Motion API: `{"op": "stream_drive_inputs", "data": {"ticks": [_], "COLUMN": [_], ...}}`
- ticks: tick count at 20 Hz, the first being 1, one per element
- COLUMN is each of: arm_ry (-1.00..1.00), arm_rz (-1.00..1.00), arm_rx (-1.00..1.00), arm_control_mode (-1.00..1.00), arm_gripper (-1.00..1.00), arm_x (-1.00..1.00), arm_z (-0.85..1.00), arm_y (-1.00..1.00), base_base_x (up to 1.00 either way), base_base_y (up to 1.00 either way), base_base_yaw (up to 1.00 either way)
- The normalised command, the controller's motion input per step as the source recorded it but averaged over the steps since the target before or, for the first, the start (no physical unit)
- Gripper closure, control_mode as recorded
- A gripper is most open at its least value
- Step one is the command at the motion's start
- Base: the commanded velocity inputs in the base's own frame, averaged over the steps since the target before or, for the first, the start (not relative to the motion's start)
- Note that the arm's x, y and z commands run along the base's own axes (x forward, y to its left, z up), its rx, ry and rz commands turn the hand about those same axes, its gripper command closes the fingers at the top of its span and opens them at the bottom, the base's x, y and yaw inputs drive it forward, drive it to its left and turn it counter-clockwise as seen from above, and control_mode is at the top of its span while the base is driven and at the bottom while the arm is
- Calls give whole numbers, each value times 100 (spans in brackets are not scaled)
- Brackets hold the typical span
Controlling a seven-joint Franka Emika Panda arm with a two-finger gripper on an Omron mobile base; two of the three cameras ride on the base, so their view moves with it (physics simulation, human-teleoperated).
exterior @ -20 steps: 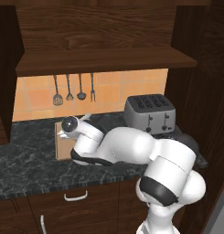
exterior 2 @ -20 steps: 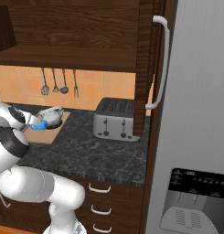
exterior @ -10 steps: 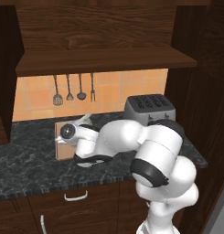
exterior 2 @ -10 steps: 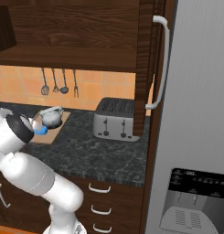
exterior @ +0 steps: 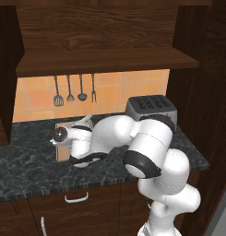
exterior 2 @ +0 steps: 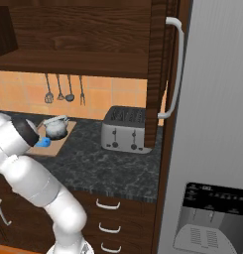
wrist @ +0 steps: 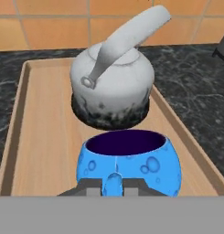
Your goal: Pick the kettle from the counter and place it on the tray. Then pick the mug from the cabinet and place it on the tray. Then close the cabinet doors.
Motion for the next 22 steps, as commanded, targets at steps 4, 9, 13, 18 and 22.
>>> {"op": "stream_drive_inputs", "data": {"ticks": [4,9,13,18,22], "arm_ry": [0,0,0,0,0], "arm_rz": [-10,-6,-5,-3,0], "arm_rx": [0,0,0,2,4], "arm_control_mode": [-100,-100,-100,-100,-100], "arm_gripper": [100,100,100,-100,-100], "arm_x": [0,-3,-8,-12,-7], "arm_z": [-20,-25,-28,-28,-26], "arm_y": [2,-6,-9,-10,-31], "base_base_x": [0,0,0,0,0], "base_base_y": [0,0,0,0,0], "base_base_yaw": [0,0,0,0,0]}}
